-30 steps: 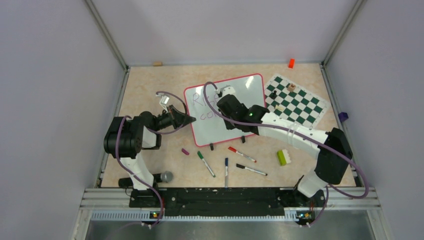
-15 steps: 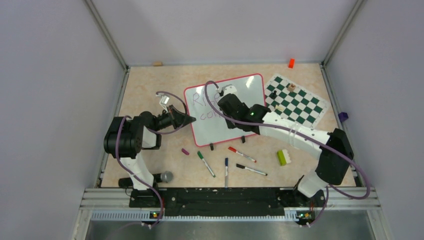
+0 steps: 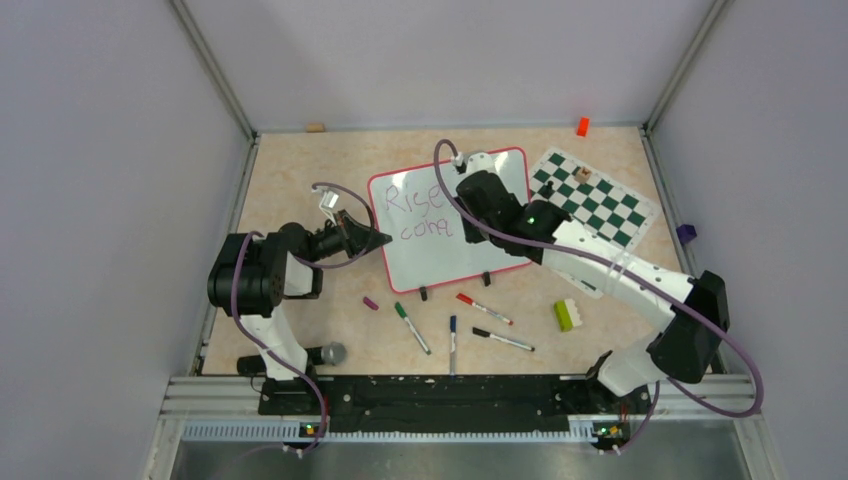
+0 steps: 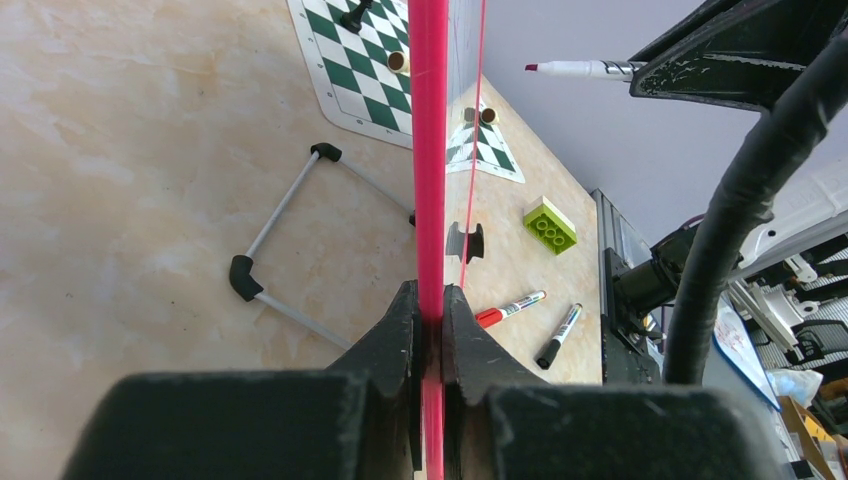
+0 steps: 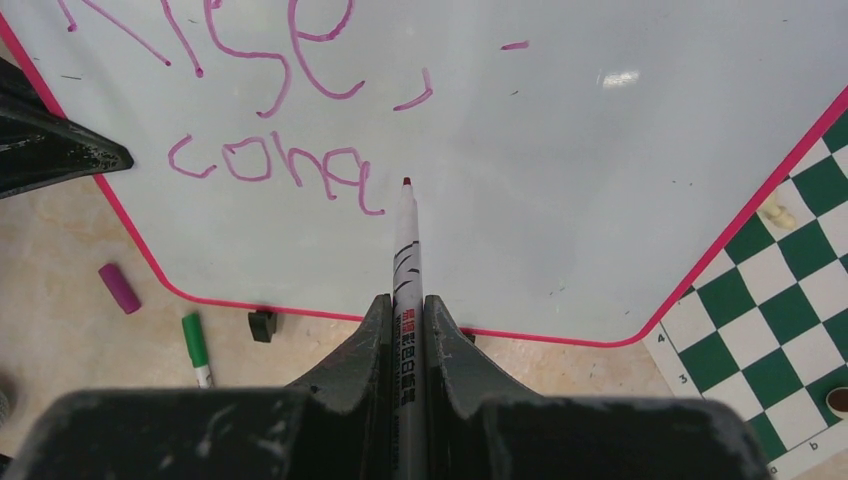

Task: Write a sentence on the whiteboard

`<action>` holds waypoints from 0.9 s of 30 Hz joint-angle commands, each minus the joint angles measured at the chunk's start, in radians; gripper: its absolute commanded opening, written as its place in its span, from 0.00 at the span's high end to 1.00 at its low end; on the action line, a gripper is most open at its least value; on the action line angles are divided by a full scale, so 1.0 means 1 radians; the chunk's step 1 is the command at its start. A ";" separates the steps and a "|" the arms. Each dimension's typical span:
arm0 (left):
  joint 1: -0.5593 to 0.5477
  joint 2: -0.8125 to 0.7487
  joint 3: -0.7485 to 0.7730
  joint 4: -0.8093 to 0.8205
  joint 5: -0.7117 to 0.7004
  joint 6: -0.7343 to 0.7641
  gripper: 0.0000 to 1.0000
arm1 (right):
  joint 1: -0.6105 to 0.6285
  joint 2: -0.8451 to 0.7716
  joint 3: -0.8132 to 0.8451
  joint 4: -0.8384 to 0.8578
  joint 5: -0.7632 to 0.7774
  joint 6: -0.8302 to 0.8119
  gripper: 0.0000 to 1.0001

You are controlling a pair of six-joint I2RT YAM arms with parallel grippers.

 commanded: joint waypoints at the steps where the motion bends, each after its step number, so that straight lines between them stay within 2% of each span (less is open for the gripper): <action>1: -0.012 0.003 0.009 0.093 0.029 0.034 1.00 | -0.011 0.018 0.052 0.029 0.026 -0.011 1.00; 9: -0.012 0.004 0.010 0.094 0.030 0.035 1.00 | -0.012 0.047 0.050 0.061 -0.009 -0.020 1.00; 27: -0.012 0.003 0.009 0.094 0.030 0.037 1.00 | -0.020 0.111 0.060 0.090 0.028 -0.022 1.00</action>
